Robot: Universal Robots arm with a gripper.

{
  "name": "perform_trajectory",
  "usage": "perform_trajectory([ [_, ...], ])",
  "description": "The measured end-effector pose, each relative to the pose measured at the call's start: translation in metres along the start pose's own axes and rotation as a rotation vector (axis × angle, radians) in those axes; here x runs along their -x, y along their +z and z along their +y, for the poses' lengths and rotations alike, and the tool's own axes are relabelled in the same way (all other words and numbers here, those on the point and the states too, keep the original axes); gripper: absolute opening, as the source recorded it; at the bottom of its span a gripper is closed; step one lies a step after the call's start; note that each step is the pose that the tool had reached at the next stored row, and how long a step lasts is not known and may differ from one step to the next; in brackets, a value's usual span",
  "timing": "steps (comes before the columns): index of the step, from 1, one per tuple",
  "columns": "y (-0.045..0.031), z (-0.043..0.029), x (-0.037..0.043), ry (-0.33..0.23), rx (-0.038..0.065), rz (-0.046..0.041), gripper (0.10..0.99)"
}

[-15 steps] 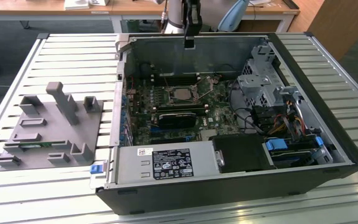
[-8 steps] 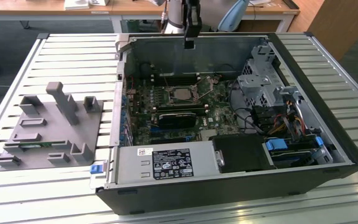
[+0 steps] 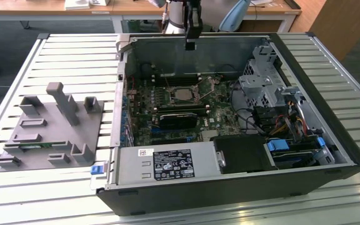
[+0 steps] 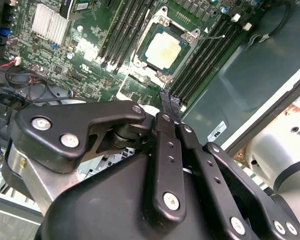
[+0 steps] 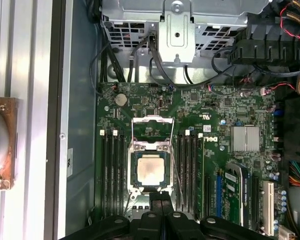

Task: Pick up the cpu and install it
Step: 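Close the cpu cover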

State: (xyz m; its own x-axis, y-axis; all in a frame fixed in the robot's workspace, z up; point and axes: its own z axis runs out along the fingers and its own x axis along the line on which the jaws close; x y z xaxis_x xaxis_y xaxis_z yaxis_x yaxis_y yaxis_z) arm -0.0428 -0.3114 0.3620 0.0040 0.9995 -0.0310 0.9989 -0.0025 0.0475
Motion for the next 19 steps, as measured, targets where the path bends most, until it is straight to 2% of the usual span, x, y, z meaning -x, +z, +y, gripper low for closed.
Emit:
perform_trajectory([
  [19,0.0058,-0.0003,-0.0002,0.000,0.000,0.0000,0.106],
])
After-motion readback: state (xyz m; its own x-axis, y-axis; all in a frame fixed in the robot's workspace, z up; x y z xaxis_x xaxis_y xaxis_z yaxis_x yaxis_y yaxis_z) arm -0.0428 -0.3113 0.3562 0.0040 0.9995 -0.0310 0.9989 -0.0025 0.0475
